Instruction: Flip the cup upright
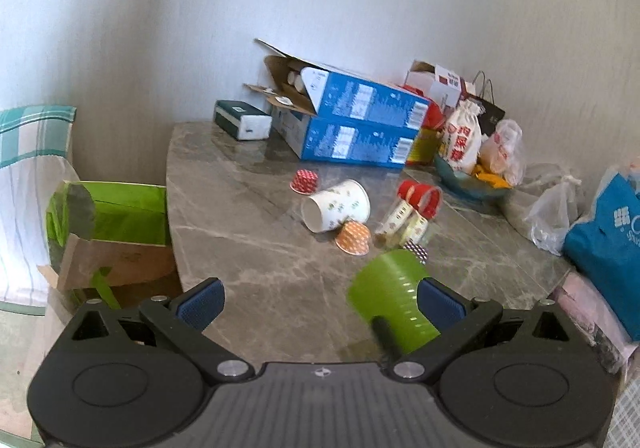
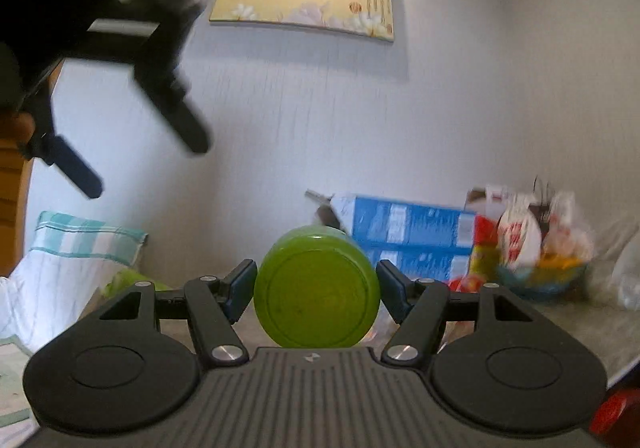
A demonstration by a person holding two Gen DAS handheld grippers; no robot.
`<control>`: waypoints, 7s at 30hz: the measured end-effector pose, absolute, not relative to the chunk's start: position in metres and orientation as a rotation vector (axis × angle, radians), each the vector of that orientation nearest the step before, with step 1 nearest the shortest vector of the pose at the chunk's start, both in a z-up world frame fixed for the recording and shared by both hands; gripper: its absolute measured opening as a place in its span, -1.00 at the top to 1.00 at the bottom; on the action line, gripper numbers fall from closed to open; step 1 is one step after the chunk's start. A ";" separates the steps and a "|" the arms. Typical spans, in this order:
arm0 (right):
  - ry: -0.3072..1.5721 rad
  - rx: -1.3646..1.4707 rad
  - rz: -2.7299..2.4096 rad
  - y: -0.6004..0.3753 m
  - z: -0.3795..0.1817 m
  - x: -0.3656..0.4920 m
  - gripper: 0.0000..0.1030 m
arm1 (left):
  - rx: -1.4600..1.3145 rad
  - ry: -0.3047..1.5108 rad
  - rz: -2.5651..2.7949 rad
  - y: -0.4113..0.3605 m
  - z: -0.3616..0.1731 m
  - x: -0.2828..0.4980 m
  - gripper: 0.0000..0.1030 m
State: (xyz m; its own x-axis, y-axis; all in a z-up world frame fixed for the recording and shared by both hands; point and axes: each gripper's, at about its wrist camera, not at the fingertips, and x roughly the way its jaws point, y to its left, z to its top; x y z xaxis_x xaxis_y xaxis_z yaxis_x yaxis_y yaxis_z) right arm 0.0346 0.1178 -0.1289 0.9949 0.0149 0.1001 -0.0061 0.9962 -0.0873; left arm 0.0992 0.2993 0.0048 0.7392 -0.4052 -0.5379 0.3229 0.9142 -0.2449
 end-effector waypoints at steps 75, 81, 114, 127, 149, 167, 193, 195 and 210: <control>-0.116 0.085 -0.123 0.110 -0.179 0.032 -0.32 | 0.082 1.225 -0.259 0.124 -0.053 0.209 -0.48; -0.111 0.124 -0.100 0.098 -0.171 0.021 -0.82 | 0.069 1.103 -0.358 0.131 -0.038 0.201 -0.47; 0.147 0.223 -0.106 -0.006 -0.124 -0.031 -0.98 | 0.142 0.579 -0.410 0.196 -0.045 0.145 -0.45; 0.163 0.213 -0.099 -0.001 -0.127 -0.030 -0.98 | 0.239 0.646 -0.478 0.182 -0.062 0.164 -0.45; 0.179 0.207 -0.078 0.003 -0.130 -0.026 -0.98 | 0.121 0.670 -0.546 0.202 -0.089 0.172 -0.96; 0.483 0.211 0.044 0.011 -0.029 0.021 -0.98 | 0.055 0.535 -0.442 0.259 -0.005 0.101 -0.96; 0.530 0.147 -0.017 0.024 -0.004 0.024 -0.98 | 0.057 0.505 -0.414 0.265 0.022 0.078 -0.96; 0.520 0.143 -0.025 0.024 -0.002 0.022 -0.98 | 0.054 0.511 -0.419 0.265 0.021 0.078 -0.96; 0.536 0.130 -0.020 0.024 -0.005 0.022 -0.98 | 0.080 0.542 -0.434 0.257 0.012 0.079 -0.96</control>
State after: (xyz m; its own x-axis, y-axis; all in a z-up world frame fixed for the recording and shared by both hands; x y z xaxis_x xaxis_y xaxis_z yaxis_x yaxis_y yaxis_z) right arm 0.0218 0.0242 -0.0048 0.8598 0.0153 -0.5105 0.0525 0.9916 0.1181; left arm 0.0792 0.2573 0.0118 0.7686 -0.3789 -0.5155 0.4207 0.9064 -0.0390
